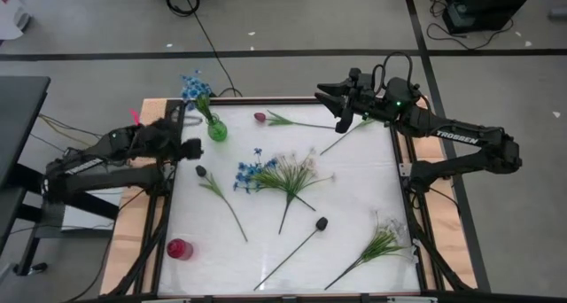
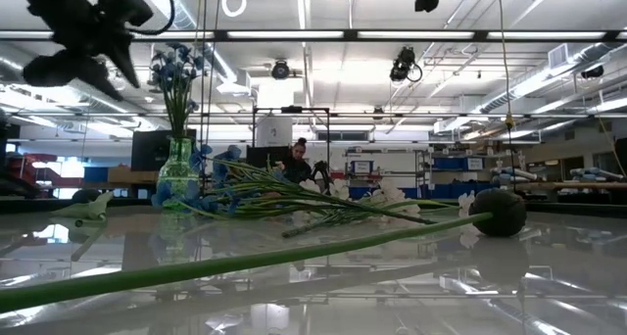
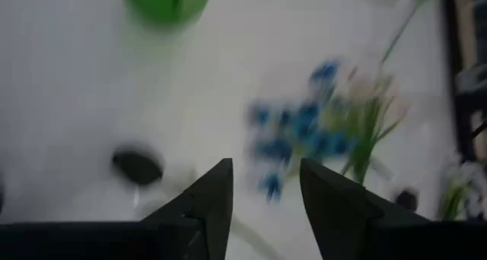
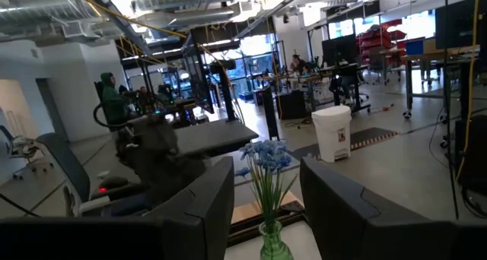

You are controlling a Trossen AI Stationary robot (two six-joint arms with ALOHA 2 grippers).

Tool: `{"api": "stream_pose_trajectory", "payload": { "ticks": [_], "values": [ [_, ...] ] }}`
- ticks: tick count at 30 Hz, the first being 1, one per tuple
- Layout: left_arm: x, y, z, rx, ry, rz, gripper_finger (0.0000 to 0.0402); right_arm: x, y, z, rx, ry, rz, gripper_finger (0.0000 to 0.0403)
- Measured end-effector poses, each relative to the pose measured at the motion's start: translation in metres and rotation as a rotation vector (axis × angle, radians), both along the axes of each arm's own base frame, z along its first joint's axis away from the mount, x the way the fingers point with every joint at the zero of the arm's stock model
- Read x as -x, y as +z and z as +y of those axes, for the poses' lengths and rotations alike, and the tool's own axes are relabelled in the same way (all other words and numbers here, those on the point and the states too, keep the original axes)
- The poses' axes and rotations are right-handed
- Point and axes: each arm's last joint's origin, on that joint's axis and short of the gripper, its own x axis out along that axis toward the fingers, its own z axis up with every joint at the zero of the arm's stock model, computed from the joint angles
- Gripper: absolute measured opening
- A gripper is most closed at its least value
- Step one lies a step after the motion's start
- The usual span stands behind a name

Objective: Sort flowers into vase by color
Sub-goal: Put the top black tulip into the green vase

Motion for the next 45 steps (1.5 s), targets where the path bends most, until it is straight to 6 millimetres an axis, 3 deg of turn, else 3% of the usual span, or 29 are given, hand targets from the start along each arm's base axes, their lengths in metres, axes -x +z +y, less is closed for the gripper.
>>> {"api": "stream_pose_trajectory", "payload": {
  "ticks": [8,15,19,25,34,40,45],
  "values": [
    [-0.017,-0.006,-0.017,0.153,0.059,0.014,0.0146,0.000,0.000,0.000,0.000,0.001,0.000,0.0160],
    [-0.050,-0.047,-0.034,0.423,0.235,-0.063,0.0146,0.000,0.000,0.000,0.000,0.000,0.000,0.0160],
    [-0.065,-0.066,-0.047,0.524,0.247,-0.125,0.0146,0.000,0.000,0.000,0.000,0.001,0.000,0.0160],
    [-0.061,-0.085,-0.070,0.601,0.303,0.065,0.0146,0.000,0.000,0.000,0.000,0.001,0.000,0.0160],
    [-0.076,-0.111,-0.062,0.541,0.448,0.226,0.0146,0.000,0.000,0.000,0.000,0.001,0.000,0.0160],
    [-0.103,-0.128,-0.055,0.566,0.496,0.169,0.0146,0.000,0.000,0.000,0.000,0.000,0.000,0.0160],
    [-0.108,-0.136,-0.056,0.575,0.498,0.209,0.0146,0.000,0.000,0.000,0.000,0.000,0.001,0.0160]
  ]
}}
